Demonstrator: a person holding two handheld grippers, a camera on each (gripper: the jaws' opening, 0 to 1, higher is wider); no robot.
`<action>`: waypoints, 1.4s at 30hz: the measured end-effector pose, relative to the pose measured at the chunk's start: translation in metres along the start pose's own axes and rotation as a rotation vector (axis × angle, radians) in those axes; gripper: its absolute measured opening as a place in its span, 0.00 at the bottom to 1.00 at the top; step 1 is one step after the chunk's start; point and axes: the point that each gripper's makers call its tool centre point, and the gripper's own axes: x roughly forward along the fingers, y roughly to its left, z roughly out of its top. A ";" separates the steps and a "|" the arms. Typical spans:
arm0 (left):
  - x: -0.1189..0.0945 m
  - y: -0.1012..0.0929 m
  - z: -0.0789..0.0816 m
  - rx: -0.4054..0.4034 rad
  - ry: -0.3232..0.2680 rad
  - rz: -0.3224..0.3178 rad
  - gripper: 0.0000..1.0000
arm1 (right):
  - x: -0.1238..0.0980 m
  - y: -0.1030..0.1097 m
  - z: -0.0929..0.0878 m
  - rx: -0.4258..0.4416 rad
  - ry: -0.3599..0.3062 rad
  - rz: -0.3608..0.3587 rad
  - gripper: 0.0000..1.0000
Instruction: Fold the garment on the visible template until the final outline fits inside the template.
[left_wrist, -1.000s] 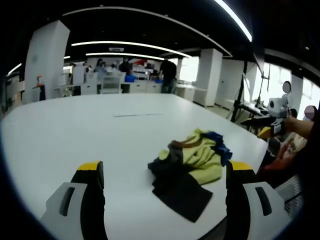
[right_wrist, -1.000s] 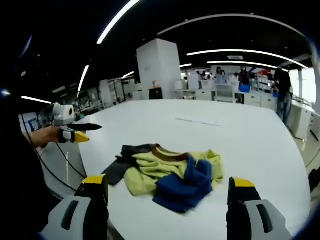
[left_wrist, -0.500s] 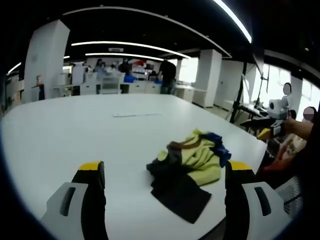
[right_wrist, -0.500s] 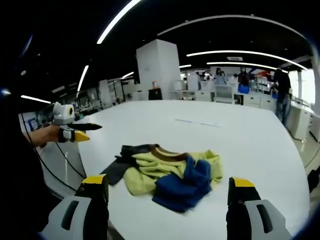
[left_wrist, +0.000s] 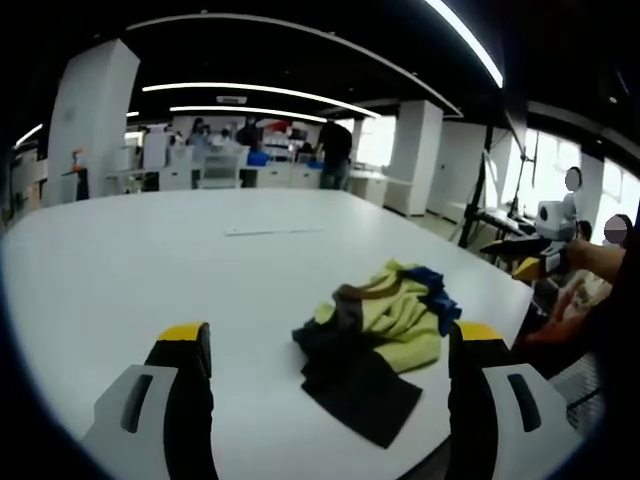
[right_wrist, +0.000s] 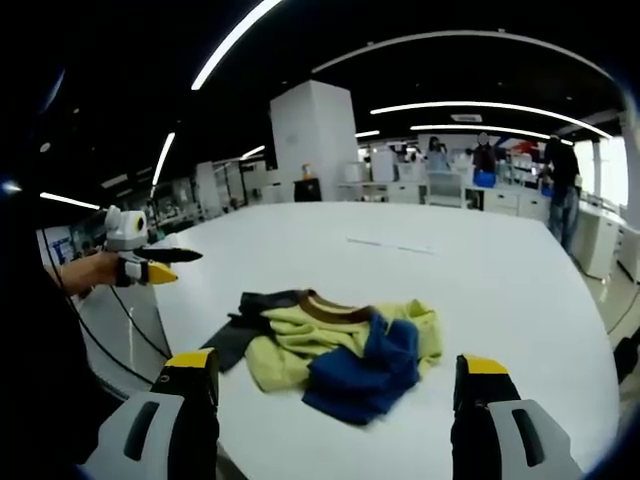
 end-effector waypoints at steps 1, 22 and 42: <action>0.000 0.000 0.000 0.000 0.001 -0.002 0.95 | 0.000 0.000 0.000 -0.003 0.001 -0.001 0.97; 0.009 -0.003 -0.004 0.028 0.023 -0.033 0.81 | 0.005 -0.013 -0.003 -0.023 0.011 -0.020 0.76; 0.037 0.001 -0.015 0.077 0.080 -0.096 0.51 | 0.035 -0.018 -0.007 -0.064 0.049 0.014 0.44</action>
